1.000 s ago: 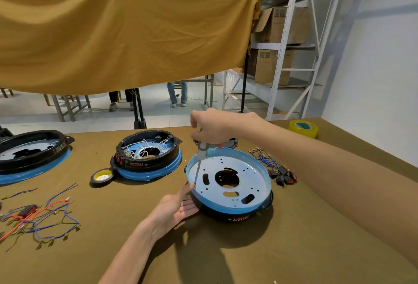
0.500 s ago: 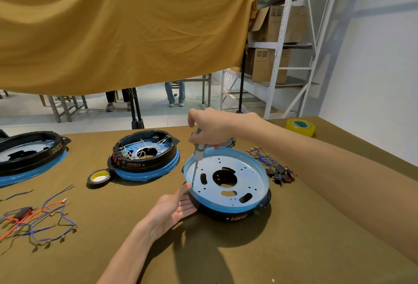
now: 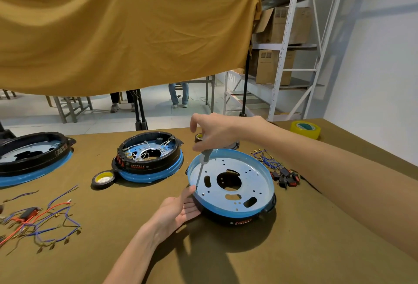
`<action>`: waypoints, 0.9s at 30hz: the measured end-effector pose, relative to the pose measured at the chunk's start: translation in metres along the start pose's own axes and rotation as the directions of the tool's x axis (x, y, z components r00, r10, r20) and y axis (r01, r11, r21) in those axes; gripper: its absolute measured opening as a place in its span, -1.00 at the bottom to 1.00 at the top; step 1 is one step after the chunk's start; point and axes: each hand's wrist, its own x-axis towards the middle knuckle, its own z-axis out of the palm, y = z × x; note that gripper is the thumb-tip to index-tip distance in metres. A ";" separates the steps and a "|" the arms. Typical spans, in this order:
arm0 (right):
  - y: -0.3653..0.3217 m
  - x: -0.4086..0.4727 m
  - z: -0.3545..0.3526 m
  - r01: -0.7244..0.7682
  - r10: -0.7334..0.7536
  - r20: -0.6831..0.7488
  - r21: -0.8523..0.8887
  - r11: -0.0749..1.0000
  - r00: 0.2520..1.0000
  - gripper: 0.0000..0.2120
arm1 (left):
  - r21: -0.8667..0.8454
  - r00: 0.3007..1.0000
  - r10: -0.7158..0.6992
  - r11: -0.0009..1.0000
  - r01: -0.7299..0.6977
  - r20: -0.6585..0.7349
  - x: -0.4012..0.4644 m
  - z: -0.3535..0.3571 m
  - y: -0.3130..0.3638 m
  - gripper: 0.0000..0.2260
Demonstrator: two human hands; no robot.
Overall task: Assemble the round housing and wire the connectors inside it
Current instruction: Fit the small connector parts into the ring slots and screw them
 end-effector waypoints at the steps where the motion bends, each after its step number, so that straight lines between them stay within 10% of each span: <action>1: -0.001 -0.001 -0.002 0.009 -0.010 0.030 0.026 1.000 0.999 -0.60 | -0.002 1.000 -0.004 1.000 0.004 0.004 -0.001 0.000 0.000 -0.51; 27: -0.011 0.008 -0.015 0.022 -0.018 0.172 -0.018 1.000 0.985 -0.81 | 0.027 1.000 0.008 1.000 -0.007 -0.008 0.012 -0.005 -0.003 -0.40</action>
